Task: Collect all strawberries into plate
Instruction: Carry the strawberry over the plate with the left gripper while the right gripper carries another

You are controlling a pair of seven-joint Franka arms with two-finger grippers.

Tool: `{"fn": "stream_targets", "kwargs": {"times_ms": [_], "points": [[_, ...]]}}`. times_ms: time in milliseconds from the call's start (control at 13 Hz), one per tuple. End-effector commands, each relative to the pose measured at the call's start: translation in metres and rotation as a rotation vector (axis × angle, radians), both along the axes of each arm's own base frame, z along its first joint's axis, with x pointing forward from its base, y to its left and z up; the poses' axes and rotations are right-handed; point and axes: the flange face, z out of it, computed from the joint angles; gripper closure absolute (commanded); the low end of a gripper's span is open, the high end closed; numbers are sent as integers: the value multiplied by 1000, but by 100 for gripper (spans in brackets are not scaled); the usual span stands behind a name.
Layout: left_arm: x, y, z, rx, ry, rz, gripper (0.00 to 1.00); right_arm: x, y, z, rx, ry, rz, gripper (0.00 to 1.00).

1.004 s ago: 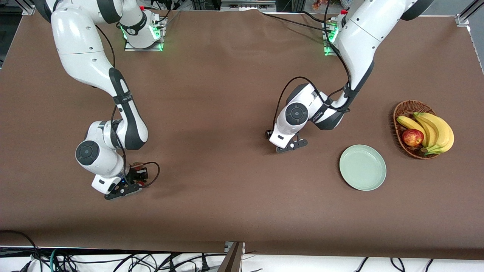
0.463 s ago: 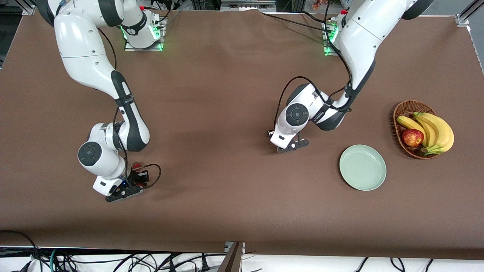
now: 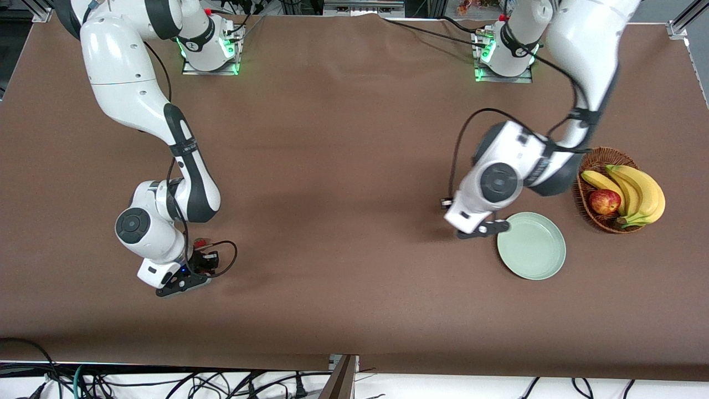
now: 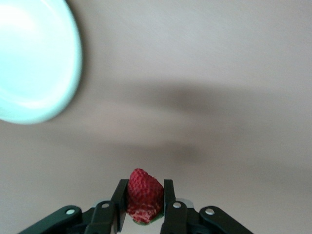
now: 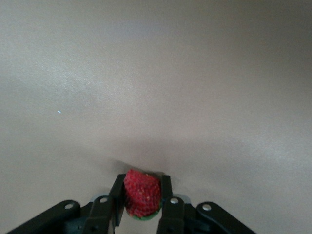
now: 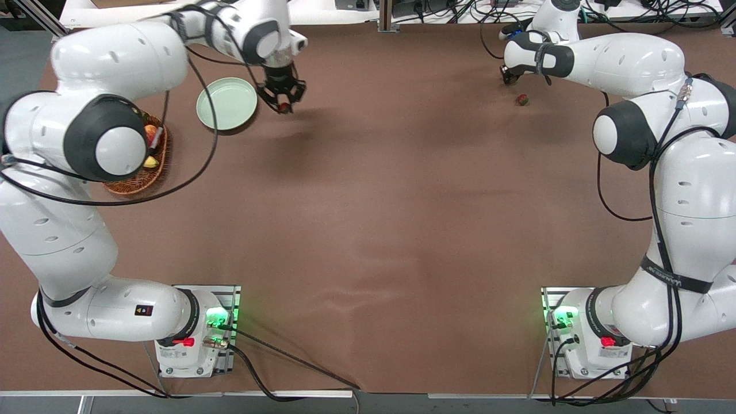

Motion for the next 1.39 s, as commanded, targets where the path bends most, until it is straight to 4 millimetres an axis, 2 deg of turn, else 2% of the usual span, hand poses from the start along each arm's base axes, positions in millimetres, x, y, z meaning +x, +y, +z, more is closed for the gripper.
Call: {"fn": "stream_targets", "kwargs": {"times_ms": [0,77,232,386,540,618,695,772,849,926,1081,1158,1312], "points": [[18,78,-8,-64,31,-214,95,-1,15,10,27,40,-46,84],[27,100,-24,-88,18,-281,95,-5,33,23,38,53,-91,84],[38,135,-53,-56,-21,-383,95,-19,88,39,56,89,-185,84],[41,142,-59,-63,-32,-433,94,-40,156,51,89,98,-291,84],[40,141,-67,-69,-21,-437,88,-67,221,59,126,108,-403,83],[40,141,-68,-69,-19,-435,71,-84,259,60,154,115,-471,83],[39,141,-69,-70,-18,-437,40,-98,299,67,191,115,-547,83],[40,140,-67,-70,-21,-437,0,-113,334,67,220,114,-627,83],[40,139,-63,-68,-23,-442,0,-130,367,69,254,107,-676,82],[41,137,-61,-68,-23,-451,0,-146,392,69,285,104,-723,80],[42,143,-54,-81,-24,-467,0,-181,437,51,357,93,-800,79],[41,144,-39,-78,-21,-473,0,-194,452,38,386,86,-817,79],[42,131,0,-89,47,-453,0,-205,466,19,440,72,-846,71]]}}
